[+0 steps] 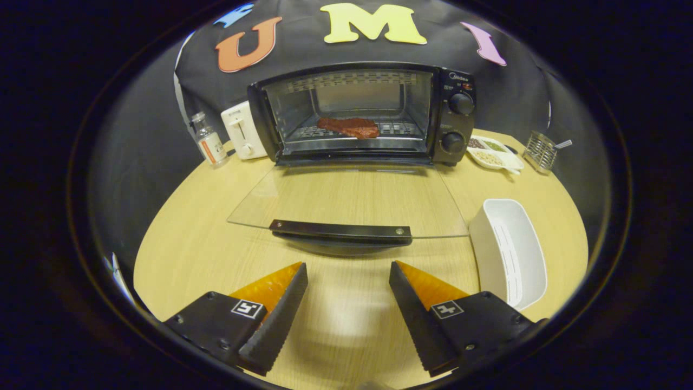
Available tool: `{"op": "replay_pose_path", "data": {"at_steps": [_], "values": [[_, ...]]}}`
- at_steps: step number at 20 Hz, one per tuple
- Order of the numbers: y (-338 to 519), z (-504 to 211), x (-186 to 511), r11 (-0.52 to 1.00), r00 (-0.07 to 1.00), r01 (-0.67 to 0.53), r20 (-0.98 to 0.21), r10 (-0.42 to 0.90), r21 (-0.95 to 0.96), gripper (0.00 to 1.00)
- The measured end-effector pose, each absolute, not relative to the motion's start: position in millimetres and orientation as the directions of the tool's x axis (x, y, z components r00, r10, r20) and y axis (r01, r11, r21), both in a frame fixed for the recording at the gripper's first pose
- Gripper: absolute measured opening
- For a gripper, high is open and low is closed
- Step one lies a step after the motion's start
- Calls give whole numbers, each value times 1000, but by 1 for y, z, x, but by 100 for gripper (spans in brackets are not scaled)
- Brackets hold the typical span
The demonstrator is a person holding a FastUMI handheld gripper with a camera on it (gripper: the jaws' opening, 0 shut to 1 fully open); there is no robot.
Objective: Open the toaster oven, put the food inside, and close the toaster oven door.
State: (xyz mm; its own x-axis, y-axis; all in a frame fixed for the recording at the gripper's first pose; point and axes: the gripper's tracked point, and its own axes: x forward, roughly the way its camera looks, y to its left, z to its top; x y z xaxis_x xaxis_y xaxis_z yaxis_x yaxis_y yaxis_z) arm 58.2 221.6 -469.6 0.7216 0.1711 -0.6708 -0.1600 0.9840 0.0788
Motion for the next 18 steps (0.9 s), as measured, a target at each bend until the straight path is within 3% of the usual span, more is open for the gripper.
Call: {"op": "replay_pose_path", "data": {"at_steps": [9, 18], "values": [[221, -473, 71, 985, 700, -162, -697, 155, 57, 97], [224, -421, 77, 984, 720, -162, -672, 172, 79, 97]]}}
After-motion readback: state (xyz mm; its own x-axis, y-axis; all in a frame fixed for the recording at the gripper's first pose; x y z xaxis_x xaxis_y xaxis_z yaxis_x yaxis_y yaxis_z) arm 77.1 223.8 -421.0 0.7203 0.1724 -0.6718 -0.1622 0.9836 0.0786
